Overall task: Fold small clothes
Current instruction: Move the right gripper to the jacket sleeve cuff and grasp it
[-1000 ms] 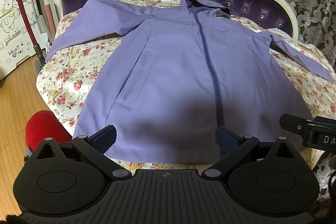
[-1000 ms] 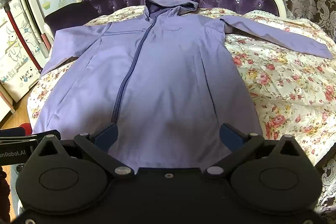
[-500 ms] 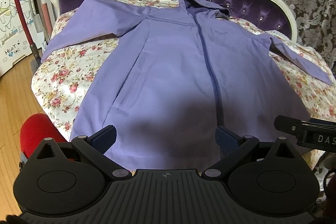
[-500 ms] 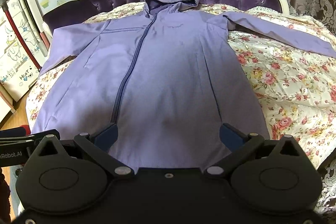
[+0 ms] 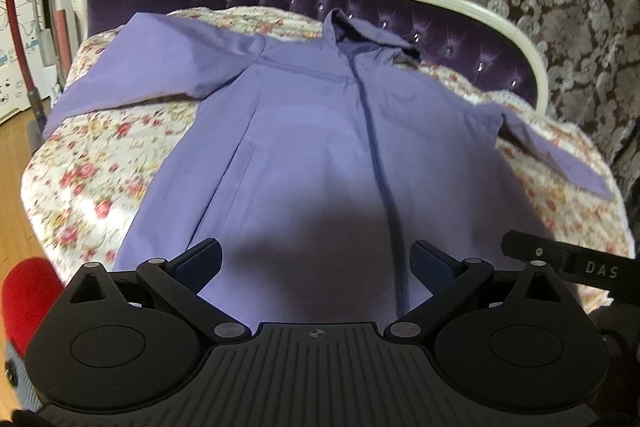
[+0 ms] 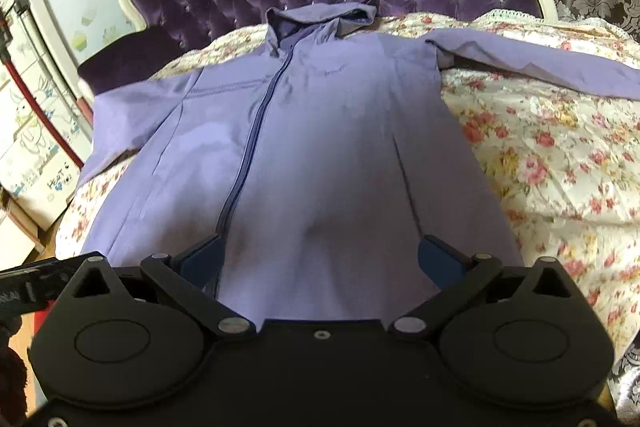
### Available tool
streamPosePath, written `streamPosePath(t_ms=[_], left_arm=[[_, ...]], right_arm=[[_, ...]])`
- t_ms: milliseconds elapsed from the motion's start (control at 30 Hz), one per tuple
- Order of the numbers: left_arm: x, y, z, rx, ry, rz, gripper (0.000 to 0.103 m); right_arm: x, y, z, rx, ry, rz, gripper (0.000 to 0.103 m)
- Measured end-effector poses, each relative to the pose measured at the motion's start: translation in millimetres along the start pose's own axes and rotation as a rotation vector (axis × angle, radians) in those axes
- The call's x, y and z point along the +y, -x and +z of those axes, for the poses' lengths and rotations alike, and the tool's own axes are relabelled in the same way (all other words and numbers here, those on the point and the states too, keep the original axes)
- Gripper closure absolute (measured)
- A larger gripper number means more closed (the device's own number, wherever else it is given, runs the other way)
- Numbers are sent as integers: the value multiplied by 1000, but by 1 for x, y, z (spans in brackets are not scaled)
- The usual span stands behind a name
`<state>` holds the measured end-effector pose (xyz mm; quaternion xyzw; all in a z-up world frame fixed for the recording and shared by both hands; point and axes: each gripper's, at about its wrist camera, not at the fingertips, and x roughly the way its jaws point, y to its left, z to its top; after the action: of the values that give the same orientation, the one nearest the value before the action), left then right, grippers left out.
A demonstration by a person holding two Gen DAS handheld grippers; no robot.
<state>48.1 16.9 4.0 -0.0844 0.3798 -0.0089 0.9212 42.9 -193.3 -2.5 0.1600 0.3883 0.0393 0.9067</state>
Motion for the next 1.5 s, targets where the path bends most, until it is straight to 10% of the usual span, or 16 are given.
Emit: streamPosePath(t_ms=[967,1267,1500], left_arm=[[-16,-113,86,-155,-166,-26,1],[-9,-151,92,-143,-156,-18,1],[-1,-179,79,-70,-144,2,1]], right_arm=[[-175,-53,78,-110,-456,-48,1],[-259,-64,107,-171,-517,-284,2],[-317,-73,105,-198,-623,-428,25]])
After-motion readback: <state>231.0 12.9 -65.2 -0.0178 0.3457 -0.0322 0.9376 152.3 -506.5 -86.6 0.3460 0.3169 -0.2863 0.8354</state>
